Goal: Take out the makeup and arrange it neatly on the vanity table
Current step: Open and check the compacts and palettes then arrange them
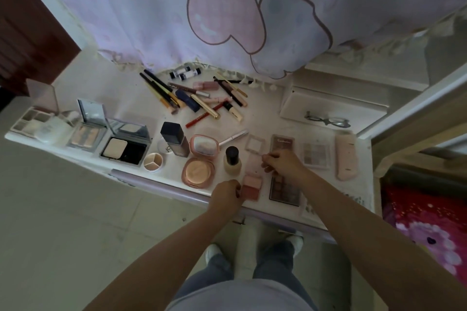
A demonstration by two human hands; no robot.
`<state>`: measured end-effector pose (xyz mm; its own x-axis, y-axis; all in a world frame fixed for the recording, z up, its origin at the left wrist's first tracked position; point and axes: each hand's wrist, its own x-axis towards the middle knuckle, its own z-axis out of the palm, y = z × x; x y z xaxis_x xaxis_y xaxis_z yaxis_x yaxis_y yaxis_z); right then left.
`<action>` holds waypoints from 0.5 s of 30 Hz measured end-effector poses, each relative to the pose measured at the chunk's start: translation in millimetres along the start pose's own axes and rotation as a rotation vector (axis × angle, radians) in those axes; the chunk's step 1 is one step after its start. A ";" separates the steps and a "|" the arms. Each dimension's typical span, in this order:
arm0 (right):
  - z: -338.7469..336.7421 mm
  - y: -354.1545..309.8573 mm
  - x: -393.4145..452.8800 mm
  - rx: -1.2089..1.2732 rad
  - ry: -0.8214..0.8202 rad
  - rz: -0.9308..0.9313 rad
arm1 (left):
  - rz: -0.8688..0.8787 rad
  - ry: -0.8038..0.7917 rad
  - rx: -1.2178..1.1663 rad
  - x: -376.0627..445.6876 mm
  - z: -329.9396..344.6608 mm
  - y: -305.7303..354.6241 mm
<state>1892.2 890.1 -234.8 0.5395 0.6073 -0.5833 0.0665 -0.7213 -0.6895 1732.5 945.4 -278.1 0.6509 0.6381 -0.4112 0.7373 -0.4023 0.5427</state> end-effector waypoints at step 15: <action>-18.4 100.2 -30.8 -1.012 0.034 -0.305 | 0.097 0.003 0.135 -21.1 -1.7 -15.7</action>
<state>1897.7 793.0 -278.0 0.4046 0.8112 -0.4223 0.8634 -0.4910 -0.1161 1706.8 939.3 -276.7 0.7199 0.5940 -0.3590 0.6886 -0.5465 0.4765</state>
